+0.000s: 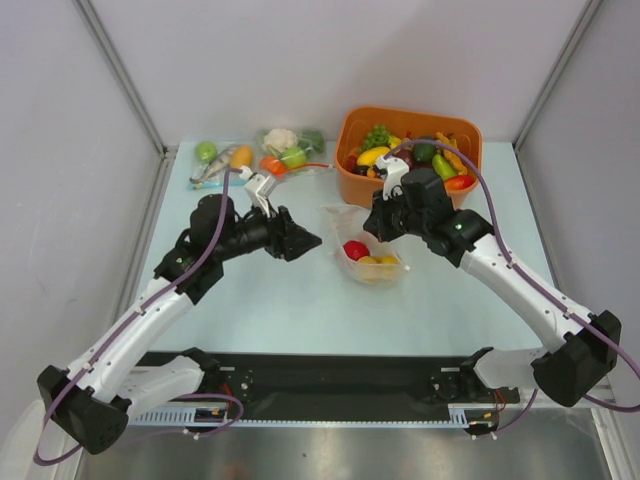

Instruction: Open the zip-top bag and remove the fake food

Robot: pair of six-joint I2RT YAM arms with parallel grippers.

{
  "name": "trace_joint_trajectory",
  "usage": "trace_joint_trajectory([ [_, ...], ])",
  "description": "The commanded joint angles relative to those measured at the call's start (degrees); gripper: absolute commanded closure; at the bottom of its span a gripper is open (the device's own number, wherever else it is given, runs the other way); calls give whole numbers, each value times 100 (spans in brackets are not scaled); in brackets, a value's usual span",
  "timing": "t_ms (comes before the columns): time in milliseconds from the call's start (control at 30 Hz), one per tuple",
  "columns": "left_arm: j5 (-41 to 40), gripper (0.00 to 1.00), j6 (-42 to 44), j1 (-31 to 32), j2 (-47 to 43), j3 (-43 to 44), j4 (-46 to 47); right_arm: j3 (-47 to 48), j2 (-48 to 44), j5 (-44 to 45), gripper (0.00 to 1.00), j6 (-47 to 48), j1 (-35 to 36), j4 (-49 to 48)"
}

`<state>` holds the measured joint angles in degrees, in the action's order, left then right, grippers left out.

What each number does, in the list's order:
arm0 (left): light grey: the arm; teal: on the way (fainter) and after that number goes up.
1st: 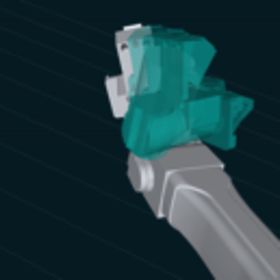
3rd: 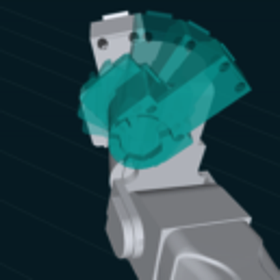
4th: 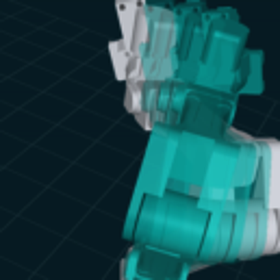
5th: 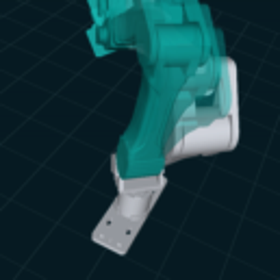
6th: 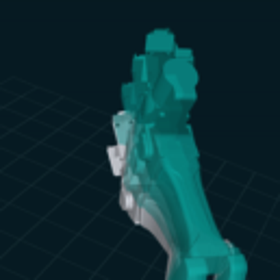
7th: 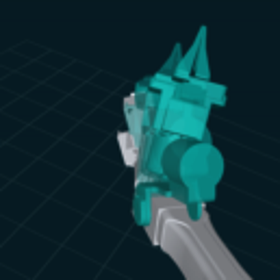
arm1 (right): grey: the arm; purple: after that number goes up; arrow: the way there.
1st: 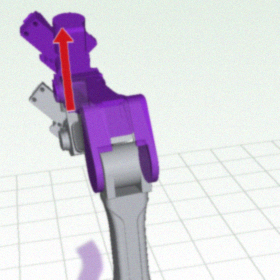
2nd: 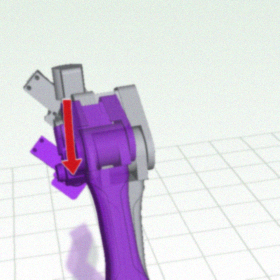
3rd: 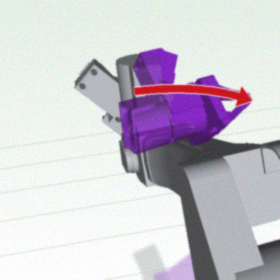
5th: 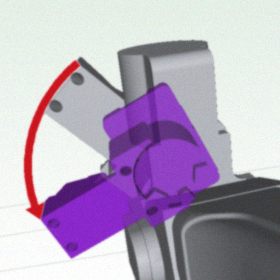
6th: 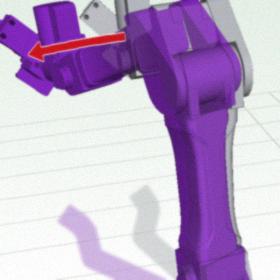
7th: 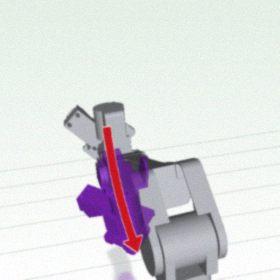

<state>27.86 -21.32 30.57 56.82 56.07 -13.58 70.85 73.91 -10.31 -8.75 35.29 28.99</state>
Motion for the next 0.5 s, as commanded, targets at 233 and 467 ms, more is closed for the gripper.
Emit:
trace_joint_trajectory([
  [233, -517, 30, -1928, 801, 320, -501, 997, -141, -184, 837, 100, -390, 162, -192],
  [467, -641, 29, -2245, 960, 646, -501, 1543, -265, -236, 1013, 100, -416, 400, -148],
])
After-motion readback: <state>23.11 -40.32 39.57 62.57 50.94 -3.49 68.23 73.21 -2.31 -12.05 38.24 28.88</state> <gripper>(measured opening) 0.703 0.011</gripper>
